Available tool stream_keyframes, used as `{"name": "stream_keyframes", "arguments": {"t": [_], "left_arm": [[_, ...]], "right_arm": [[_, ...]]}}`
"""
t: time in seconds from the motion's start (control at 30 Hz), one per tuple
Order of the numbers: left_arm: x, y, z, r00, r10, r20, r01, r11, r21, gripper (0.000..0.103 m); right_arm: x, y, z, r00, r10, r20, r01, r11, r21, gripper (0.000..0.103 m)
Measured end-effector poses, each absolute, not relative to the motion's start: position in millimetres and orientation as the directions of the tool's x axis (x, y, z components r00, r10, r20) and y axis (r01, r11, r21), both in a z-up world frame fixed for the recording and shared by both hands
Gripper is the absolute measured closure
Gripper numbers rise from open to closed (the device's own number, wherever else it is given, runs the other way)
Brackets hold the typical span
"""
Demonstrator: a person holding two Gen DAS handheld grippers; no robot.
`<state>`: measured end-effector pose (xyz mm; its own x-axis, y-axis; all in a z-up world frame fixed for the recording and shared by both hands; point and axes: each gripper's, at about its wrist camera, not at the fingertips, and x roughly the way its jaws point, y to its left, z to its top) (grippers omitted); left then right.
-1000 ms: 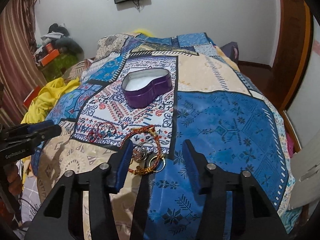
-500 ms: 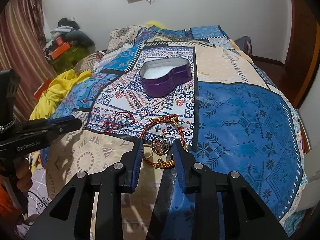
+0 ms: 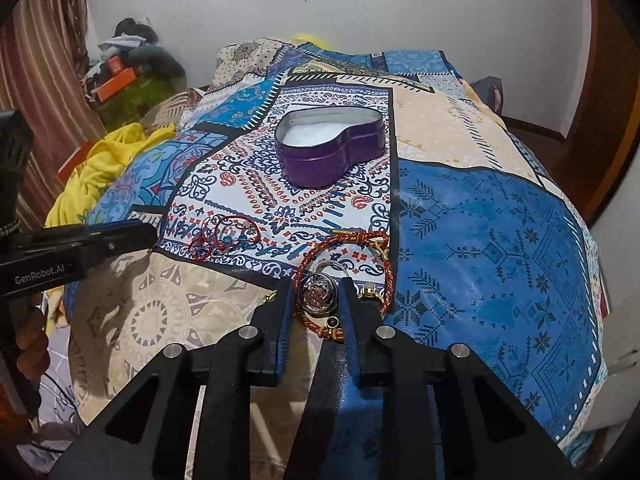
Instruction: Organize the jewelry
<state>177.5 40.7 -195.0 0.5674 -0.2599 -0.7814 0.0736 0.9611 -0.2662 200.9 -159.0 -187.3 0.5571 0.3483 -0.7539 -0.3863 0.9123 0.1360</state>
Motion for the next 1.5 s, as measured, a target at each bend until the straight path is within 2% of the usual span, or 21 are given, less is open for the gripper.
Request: {"name": "stream_keyframes", "arguments": {"t": [0.03, 0.1, 0.47, 0.63, 0.73, 0.8, 0.87, 0.97, 1.03, 1.23, 1.5], "left_arm": [[177, 41, -195, 0.567, -0.259, -0.782, 0.075, 0.962, -0.264, 0.089], [177, 40, -196, 0.566, -0.261, -0.782, 0.078, 0.961, -0.264, 0.094], [170, 38, -181, 0.603, -0.255, -0.755, 0.095, 0.964, -0.249, 0.094], [164, 38, -174, 0.615, -0.241, -0.751, 0.097, 0.968, -0.231, 0.094], [164, 41, -175, 0.600, -0.248, -0.760, 0.094, 0.966, -0.240, 0.094], [164, 43, -178, 0.589, -0.249, -0.769, 0.084, 0.965, -0.248, 0.094], [164, 46, -182, 0.573, -0.249, -0.781, 0.068, 0.964, -0.257, 0.094], [163, 48, -188, 0.540, -0.280, -0.794, 0.063, 0.954, -0.293, 0.087], [160, 47, -190, 0.538, -0.286, -0.793, 0.063, 0.952, -0.301, 0.077], [159, 38, -190, 0.542, -0.253, -0.801, 0.078, 0.965, -0.251, 0.067], [168, 33, -195, 0.552, -0.212, -0.806, 0.074, 0.976, -0.206, 0.066]], "right_arm": [[201, -160, -187, 0.555, 0.354, -0.753, -0.386, 0.911, 0.144, 0.091], [202, -161, -186, 0.555, 0.361, -0.750, -0.384, 0.910, 0.155, 0.092], [202, -165, -168, 0.603, 0.357, -0.714, -0.375, 0.916, 0.141, 0.093], [195, -175, -158, 0.652, 0.310, -0.692, -0.334, 0.937, 0.104, 0.092], [197, -185, -159, 0.643, 0.291, -0.708, -0.307, 0.945, 0.110, 0.080], [196, -191, -162, 0.644, 0.273, -0.714, -0.284, 0.953, 0.108, 0.064], [194, -196, -166, 0.637, 0.260, -0.726, -0.270, 0.957, 0.105, 0.062], [191, -200, -171, 0.617, 0.252, -0.745, -0.268, 0.958, 0.102, 0.062], [190, -201, -176, 0.604, 0.248, -0.757, -0.272, 0.957, 0.096, 0.062], [190, -200, -189, 0.571, 0.260, -0.779, -0.290, 0.951, 0.105, 0.062], [194, -187, -195, 0.567, 0.274, -0.777, -0.345, 0.935, 0.079, 0.062]]}}
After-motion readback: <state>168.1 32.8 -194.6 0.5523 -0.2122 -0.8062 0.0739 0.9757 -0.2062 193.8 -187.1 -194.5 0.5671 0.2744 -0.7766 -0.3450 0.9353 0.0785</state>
